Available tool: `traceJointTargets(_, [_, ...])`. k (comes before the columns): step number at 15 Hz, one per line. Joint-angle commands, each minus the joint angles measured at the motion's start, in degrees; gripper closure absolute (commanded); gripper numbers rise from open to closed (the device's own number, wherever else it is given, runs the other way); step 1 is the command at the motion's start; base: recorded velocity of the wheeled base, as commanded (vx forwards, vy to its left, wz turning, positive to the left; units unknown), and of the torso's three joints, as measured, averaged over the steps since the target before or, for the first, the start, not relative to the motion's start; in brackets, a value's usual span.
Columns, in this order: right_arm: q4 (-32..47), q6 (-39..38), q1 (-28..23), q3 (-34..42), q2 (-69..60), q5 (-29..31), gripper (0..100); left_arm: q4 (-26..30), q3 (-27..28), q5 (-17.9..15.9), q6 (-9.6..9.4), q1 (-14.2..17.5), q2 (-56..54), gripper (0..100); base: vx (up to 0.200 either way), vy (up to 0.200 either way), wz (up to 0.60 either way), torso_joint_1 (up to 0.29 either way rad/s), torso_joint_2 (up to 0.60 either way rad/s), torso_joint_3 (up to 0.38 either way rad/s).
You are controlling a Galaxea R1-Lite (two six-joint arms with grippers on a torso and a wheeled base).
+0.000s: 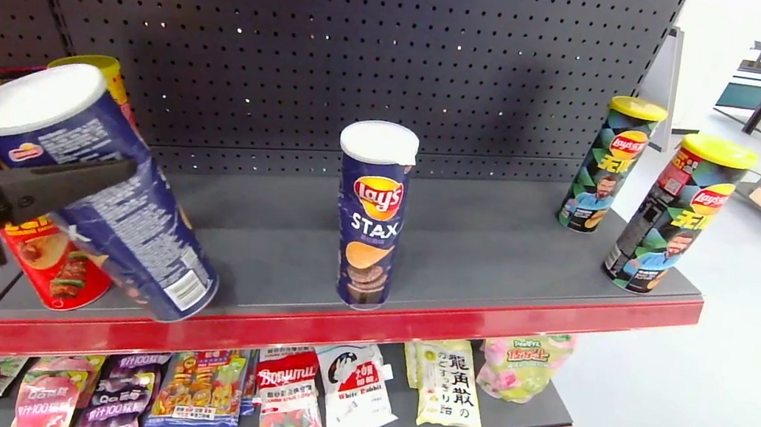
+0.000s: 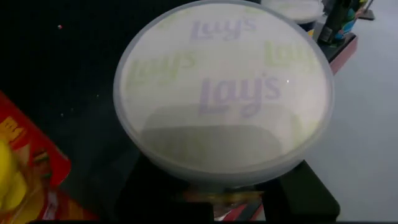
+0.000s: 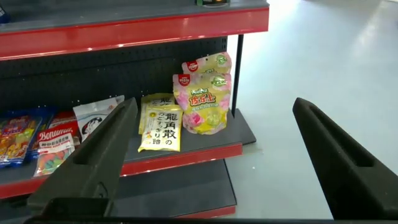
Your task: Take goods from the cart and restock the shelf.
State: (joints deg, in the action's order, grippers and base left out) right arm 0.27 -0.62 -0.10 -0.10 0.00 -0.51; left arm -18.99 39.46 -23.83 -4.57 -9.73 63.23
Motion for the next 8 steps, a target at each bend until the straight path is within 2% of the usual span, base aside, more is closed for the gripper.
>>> traceJointTargets(1, [0.0,0.01,0.01,0.01,0.09,-0.02,0,-0.61,8.0,-0.07,-0.35,-4.42,13.06,100,0.0,0.0,0.0,0.0,0.0,0.0])
traceJointTargets(2, [0.0,0.01,0.01,0.01,0.09,-0.02,0,-0.69,9.76,-0.16,-0.35,-4.42,15.08,100,0.0,0.0,0.0,0.0,0.0,0.0])
traceJointTargets(8, [0.0,0.01,0.01,0.01,0.09,-0.02,0,-12.74,16.79,-0.86,-0.79,-6.53,32.13,100,0.0,0.0,0.0,0.0,0.0,0.0])
